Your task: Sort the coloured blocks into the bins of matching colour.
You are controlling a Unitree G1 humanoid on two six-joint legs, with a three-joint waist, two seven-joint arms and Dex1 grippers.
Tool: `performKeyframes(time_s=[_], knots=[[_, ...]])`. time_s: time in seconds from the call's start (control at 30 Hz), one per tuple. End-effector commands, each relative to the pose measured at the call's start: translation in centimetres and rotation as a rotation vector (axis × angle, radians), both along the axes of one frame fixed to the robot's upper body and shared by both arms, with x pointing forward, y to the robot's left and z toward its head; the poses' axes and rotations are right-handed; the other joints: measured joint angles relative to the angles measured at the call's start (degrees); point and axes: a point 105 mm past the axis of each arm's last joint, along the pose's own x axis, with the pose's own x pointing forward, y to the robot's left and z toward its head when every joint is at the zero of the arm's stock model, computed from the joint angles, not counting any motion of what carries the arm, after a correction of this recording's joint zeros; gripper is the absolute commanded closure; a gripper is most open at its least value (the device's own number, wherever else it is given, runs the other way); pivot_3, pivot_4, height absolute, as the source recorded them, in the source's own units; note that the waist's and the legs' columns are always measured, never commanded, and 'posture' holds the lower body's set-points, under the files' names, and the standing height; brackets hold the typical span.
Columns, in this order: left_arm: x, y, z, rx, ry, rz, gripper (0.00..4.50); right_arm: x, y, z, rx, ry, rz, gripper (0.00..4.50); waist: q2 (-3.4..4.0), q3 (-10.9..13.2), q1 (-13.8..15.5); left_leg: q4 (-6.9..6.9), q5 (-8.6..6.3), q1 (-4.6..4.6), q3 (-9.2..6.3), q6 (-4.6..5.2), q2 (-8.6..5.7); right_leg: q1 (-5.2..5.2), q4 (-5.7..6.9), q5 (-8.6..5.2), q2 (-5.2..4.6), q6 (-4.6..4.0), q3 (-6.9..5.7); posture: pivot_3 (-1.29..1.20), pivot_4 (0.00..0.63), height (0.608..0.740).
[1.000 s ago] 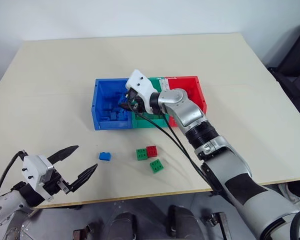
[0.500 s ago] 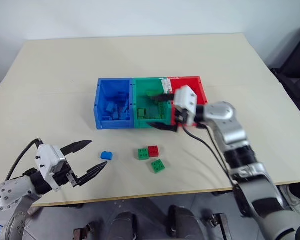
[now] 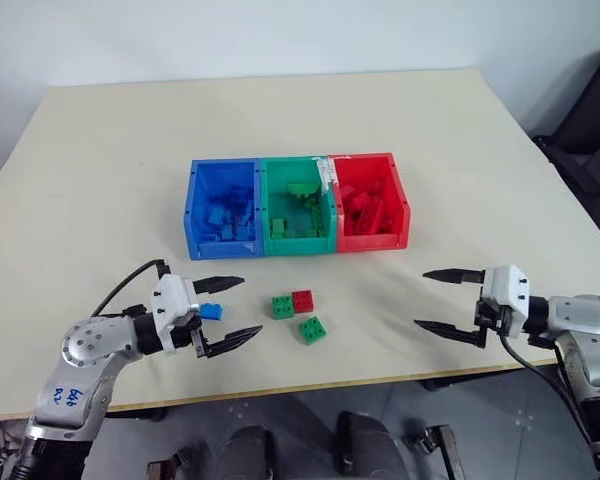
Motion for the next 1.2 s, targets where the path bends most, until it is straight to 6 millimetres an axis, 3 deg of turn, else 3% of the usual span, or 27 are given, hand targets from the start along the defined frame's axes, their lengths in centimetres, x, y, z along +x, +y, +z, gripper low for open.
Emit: performKeyframes(time_s=[0.03,0.27,0.5,0.63,1.1,1.2], knots=[[-0.2,0.6,1.0,-0.007,-0.041,-0.014,0.0,-0.2,2.5,1.6,0.027,-0.008,0.107,0.03,0.01,0.0,-0.1,0.0,0.0,0.02,-0.05,0.0,0.02,0.0,0.01,0.0,0.0,0.0,0.0,0.0,0.15,0.74],[-1.8,3.6,0.9,0.027,0.006,0.041,0.0,-2.1,9.0,1.3,-0.056,0.146,0.437,0.03,0.02,0.0,0.1,0.01,0.0,-0.03,-0.53,0.0,0.06,0.0,-0.03,0.0,-0.01,0.0,-0.03,0.0,0.15,0.74],[-4.0,5.6,0.0,0.062,0.059,0.105,0.0,-2.2,13.3,-0.5,-0.127,0.174,0.586,0.03,0.0,0.0,0.7,0.0,-0.03,-0.09,-0.63,0.01,0.05,0.0,-0.11,0.0,-0.03,0.0,-0.07,0.0,0.15,0.74],[-4.7,5.0,0.0,0.048,0.059,0.116,0.0,-1.8,14.3,-1.8,-0.161,0.145,0.59,0.03,0.0,0.0,1.5,0.01,-0.04,-0.15,-0.68,0.0,-0.06,0.01,-0.13,0.0,-0.04,-0.01,-0.12,0.0,0.15,0.74],[-5.5,3.6,0.1,0.008,0.065,0.09,0.0,-1.0,15.6,-2.6,-0.182,0.149,0.637,0.03,-0.01,0.0,1.3,0.01,-0.05,-0.1,-0.66,0.02,-0.08,0.05,-0.14,0.0,-0.01,0.0,-0.12,0.0,0.15,0.74],[-5.6,3.5,0.2,0.006,0.062,0.076,0.0,-0.9,15.7,-2.5,-0.169,0.157,0.642,0.63,-0.01,0.0,1.3,0.01,-0.05,-0.1,-0.67,0.02,-0.08,0.05,-0.14,0.0,-0.01,-0.01,-0.12,0.0,0.15,0.74]])
